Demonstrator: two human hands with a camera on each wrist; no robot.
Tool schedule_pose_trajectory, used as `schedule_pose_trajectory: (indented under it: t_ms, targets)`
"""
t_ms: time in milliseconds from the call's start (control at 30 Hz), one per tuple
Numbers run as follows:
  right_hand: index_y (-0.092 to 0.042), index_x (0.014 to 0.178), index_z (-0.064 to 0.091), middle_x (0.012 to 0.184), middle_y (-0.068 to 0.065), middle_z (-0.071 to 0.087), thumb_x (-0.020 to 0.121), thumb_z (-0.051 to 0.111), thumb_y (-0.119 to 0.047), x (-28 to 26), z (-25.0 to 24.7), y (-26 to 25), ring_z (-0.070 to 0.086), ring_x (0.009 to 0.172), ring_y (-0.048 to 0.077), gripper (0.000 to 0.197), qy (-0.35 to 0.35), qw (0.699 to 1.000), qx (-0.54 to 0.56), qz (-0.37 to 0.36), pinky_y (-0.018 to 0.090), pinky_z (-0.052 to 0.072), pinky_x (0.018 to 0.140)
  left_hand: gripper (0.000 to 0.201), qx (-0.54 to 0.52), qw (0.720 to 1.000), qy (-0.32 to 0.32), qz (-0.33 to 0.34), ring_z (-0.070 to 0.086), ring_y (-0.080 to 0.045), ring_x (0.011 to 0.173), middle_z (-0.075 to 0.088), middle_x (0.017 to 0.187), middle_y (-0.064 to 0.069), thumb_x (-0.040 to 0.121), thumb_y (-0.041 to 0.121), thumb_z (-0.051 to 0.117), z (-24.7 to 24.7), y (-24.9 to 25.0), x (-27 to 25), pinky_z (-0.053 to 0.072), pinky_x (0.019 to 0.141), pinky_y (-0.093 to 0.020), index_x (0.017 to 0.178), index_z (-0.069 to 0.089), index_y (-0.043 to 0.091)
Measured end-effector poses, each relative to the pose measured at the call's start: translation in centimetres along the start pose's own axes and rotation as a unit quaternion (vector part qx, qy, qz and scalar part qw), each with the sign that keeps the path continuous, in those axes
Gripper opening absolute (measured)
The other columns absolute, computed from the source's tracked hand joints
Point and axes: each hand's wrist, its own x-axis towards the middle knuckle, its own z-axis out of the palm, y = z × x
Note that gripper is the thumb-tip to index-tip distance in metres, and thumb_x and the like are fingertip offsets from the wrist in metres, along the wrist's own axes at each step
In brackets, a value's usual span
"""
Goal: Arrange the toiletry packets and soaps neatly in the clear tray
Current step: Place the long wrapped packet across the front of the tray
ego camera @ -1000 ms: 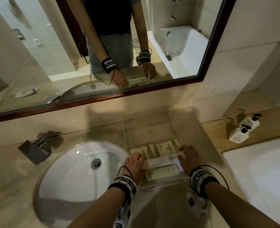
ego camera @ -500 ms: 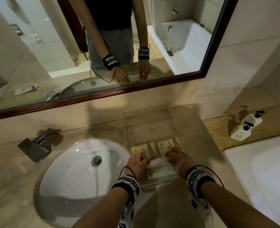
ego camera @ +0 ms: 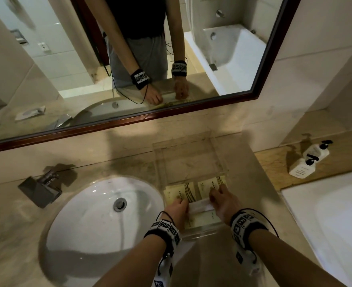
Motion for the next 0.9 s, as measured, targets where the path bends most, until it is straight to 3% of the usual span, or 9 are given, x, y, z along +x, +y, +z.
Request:
schedule_pose_trajectory:
  t_ms: [100, 233, 367, 433, 500, 600, 733, 900]
  targets:
    - [-0.019, 0.103, 0.059, 0.106, 0.002, 0.050, 0.093, 0.048, -0.032, 0.7, -1.0, -0.3, 0.058, 0.086, 0.024, 0.019, -0.001, 1.000, -0.003, 0.007, 0.028, 0.041, 0.068, 0.018, 0.008, 1.000, -0.029, -0.007, 0.059, -0.031, 0.100, 0.055, 0.116, -0.012, 0.094, 0.016, 0.045, -0.5, 0.2, 0.4, 0.049, 0.087, -0.038, 0.109, 0.052, 0.010]
    - [-0.021, 0.107, 0.059, 0.112, 0.002, 0.057, 0.096, 0.045, -0.026, 2.1, -2.3, -0.6, 0.060, 0.091, 0.025, 0.018, 0.035, 0.999, -0.013, 0.017, 0.032, 0.046, 0.072, 0.025, -0.020, 1.000, -0.018, 0.004, 0.058, -0.031, 0.105, 0.056, 0.120, -0.009, 0.096, 0.027, 0.046, -1.9, 1.6, 0.8, 0.050, 0.090, -0.039, 0.116, 0.052, 0.013]
    - [-0.030, 0.134, 0.045, 0.123, 0.005, 0.049, 0.093, 0.048, -0.016, 2.8, -2.5, -2.0, 0.056, 0.105, 0.028, 0.043, -0.054, 0.990, -0.114, -0.056, 0.034, 0.044, 0.077, 0.035, -0.020, 0.999, 0.030, -0.011, 0.059, -0.033, 0.105, 0.053, 0.124, -0.009, 0.094, 0.022, 0.048, -2.1, 2.1, 1.6, 0.052, 0.087, -0.044, 0.129, 0.043, 0.018]
    - [-0.028, 0.133, 0.045, 0.121, 0.009, 0.048, 0.090, 0.052, -0.013, 3.1, -2.3, -2.8, 0.054, 0.106, 0.030, 0.046, -0.090, 0.978, -0.161, -0.098, 0.035, 0.042, 0.076, 0.050, 0.022, 0.999, 0.018, -0.023, 0.056, -0.035, 0.107, 0.048, 0.126, -0.012, 0.090, 0.018, 0.054, -1.9, 1.3, 1.8, 0.052, 0.087, -0.047, 0.136, 0.035, 0.019]
    - [-0.025, 0.127, 0.050, 0.119, 0.009, 0.048, 0.088, 0.052, -0.011, 3.8, -2.1, -2.9, 0.054, 0.107, 0.032, 0.041, -0.099, 0.977, -0.165, -0.091, 0.039, 0.047, 0.081, 0.059, 0.041, 0.999, 0.006, -0.034, 0.053, -0.037, 0.109, 0.044, 0.128, -0.014, 0.089, 0.013, 0.054, -1.8, 0.6, 1.9, 0.050, 0.090, -0.047, 0.142, 0.029, 0.018]
    - [-0.026, 0.126, 0.051, 0.123, 0.008, 0.047, 0.089, 0.049, -0.012, 4.2, -2.5, -2.2, 0.053, 0.110, 0.031, 0.040, -0.109, 0.981, -0.150, -0.058, 0.042, 0.048, 0.086, 0.061, 0.032, 0.999, 0.017, -0.032, 0.051, -0.037, 0.110, 0.043, 0.129, -0.015, 0.090, 0.010, 0.050, -1.6, 0.1, 1.9, 0.049, 0.091, -0.046, 0.146, 0.027, 0.019]
    - [-0.030, 0.131, 0.047, 0.126, 0.007, 0.044, 0.092, 0.047, -0.032, 4.4, -3.3, -1.5, 0.049, 0.116, 0.030, 0.039, -0.134, 0.979, -0.143, -0.048, 0.041, 0.045, 0.089, 0.066, 0.020, 0.999, 0.008, -0.027, 0.052, -0.037, 0.112, 0.043, 0.130, -0.016, 0.088, 0.010, 0.054, -1.8, -0.2, 2.0, 0.049, 0.091, -0.047, 0.147, 0.026, 0.020]
    - [-0.034, 0.139, 0.042, 0.127, 0.004, 0.045, 0.093, 0.045, -0.014, 3.7, -3.9, -2.8, 0.052, 0.114, 0.027, 0.050, -0.097, 0.983, -0.138, -0.075, 0.037, 0.046, 0.084, 0.048, -0.048, 0.998, 0.026, -0.025, 0.055, -0.035, 0.113, 0.048, 0.130, -0.012, 0.096, 0.025, 0.046, -2.9, -0.6, 1.5, 0.050, 0.091, -0.043, 0.142, 0.033, 0.018]
